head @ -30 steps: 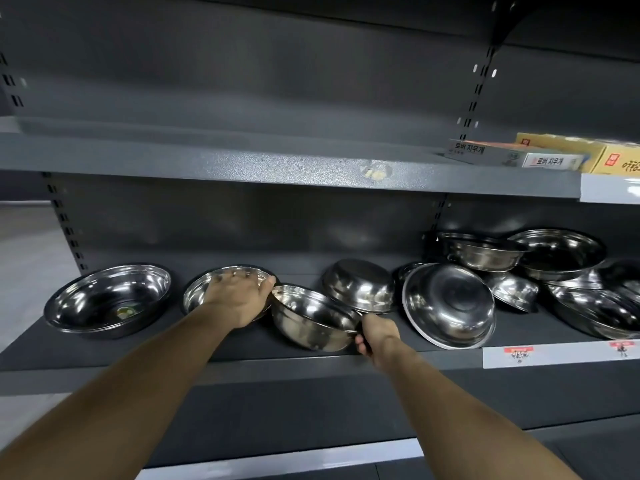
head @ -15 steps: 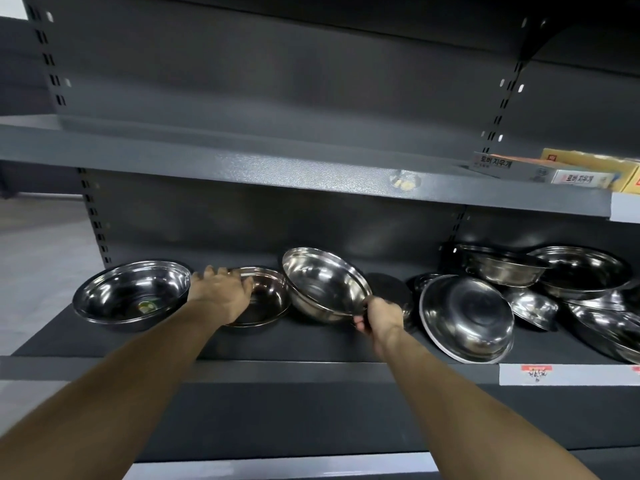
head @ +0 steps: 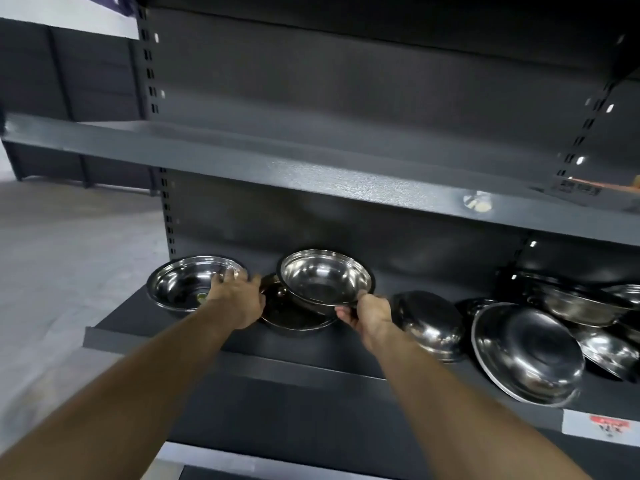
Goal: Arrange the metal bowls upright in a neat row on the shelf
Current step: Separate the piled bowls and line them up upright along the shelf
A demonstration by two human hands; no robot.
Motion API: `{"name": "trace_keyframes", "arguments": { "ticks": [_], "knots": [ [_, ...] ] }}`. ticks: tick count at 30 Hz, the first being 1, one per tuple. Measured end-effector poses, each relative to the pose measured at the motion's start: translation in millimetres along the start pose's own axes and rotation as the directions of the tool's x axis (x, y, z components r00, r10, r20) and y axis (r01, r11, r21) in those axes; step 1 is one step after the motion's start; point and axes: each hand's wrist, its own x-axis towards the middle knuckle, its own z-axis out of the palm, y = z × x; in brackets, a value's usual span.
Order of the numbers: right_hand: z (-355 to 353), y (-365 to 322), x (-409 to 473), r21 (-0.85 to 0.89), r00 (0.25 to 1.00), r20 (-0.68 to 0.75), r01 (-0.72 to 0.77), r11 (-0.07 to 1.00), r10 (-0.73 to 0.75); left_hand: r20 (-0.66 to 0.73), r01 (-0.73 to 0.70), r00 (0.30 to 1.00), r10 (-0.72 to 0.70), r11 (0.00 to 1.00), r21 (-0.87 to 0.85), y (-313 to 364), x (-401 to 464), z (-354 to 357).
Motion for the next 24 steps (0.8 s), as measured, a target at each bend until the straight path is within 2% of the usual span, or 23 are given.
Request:
{"name": "trace_keyframes", "arguments": {
  "ticks": [5,9,19,24],
  "knots": [
    [23.7,15.2,-5.1,-0.043,0.996,0.063,-0.063,0.997,0.065,0.026,-0.025,0.999,0.026,1.0,-0.014,-12.0,-7.3,2.3],
    [37.3,25.2,-11.8,-0.09,0.993,0.098,-0.049,0.995,0.058,0.005,-0.06,0.998,0.06,0.998,-0.023,-17.8,-11.1,5.9],
    [36.7,32.3,-19.8,-0.164,1.0,0.021,0.026,0.986,-0.023,0.022,-0.065,0.998,0.066,0.995,-0.072,-19.9,-9.9,10.0],
    [27.9,34.1,-16.8,-0.226,0.999,0.029,0.045,0.973,-0.039,0.021,-0.079,0.997,0.08,0.995,-0.066,-6.1,-9.1,7.8]
  ]
}}
